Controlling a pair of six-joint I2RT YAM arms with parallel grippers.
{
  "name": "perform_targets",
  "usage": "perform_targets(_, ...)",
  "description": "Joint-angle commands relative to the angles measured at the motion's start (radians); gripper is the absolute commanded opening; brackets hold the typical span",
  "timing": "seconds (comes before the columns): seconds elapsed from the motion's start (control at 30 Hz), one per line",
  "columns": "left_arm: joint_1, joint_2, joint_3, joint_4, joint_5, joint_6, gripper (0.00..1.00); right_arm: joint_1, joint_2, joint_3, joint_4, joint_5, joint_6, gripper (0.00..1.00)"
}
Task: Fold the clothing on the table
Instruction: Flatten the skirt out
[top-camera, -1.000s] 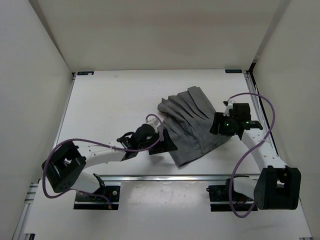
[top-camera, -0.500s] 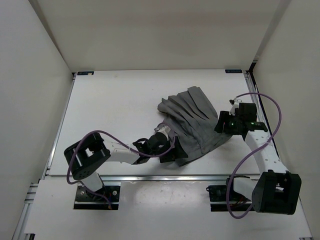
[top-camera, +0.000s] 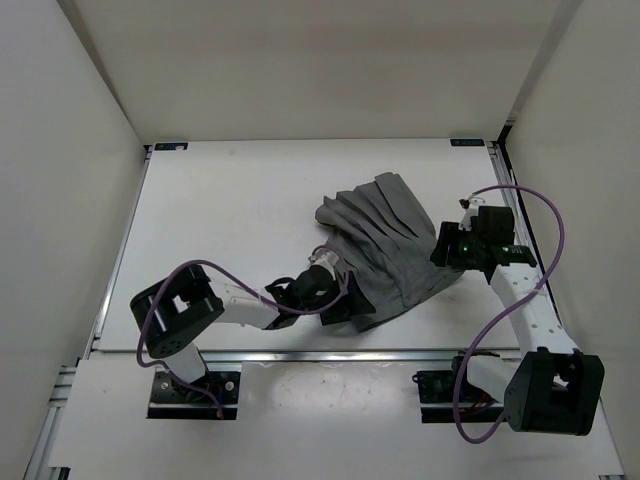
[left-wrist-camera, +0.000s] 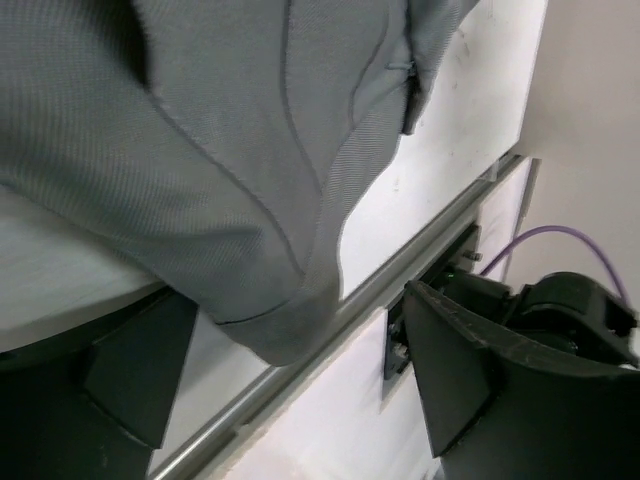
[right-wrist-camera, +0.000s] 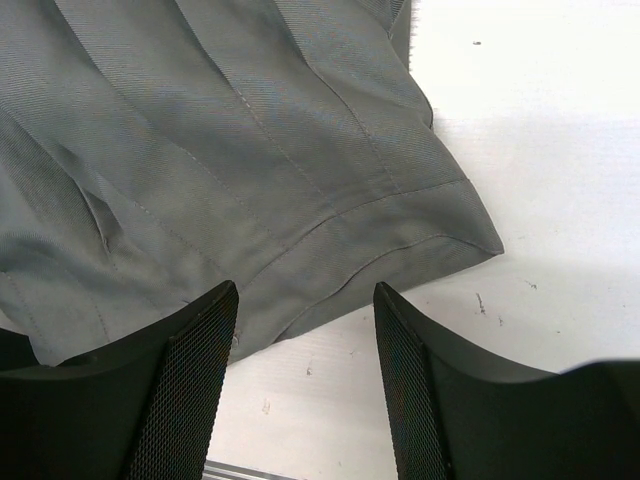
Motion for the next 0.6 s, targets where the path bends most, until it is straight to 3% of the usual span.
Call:
perform_targets(0.0,0.002,-0.011,-0.035,-0.016,-0.018,-0.004,0.92,-0.004,-0.009,0.003,0.022,0.006,-0.001,0.62)
perform_targets(0.1,0.013,-0.001,-0.044,0.02,0.011,-0.015,0.74,-0.001,-0.002,0.009,0.017,0.006,-0.006,0.62)
perform_targets(0.17,0.02,0.009,-0.04,0.011,0.029,-0.006,0.42,-0.007,-0.005,-0.002,0.019,0.003,-0.015,0.62)
perform_targets(0.2,0.028,0.008,-0.032,-0.005,0.035,0.0,0.12,-0.013,-0.004,0.006,0.01,-0.02,-0.03,0.66)
perform_targets(0.23,0.028,0.011,-0.021,-0.021,0.032,0.016,0.0,-0.018,0.001,0.0,0.005,-0.034,-0.044,0.77)
perform_targets(0.33,0.057,-0.012,0.028,-0.174,0.043,0.075,0.0,-0.059,0.022,0.009,-0.053,-0.179,-0.101,0.96)
perform_targets(0.47,0.115,-0.087,0.013,-0.253,0.038,0.137,0.0,-0.11,0.024,0.004,-0.151,-0.271,-0.105,0.97)
perform_targets(0.57,0.16,-0.182,-0.047,-0.301,0.038,0.145,0.0,-0.079,0.06,-0.014,-0.246,-0.345,-0.165,0.97)
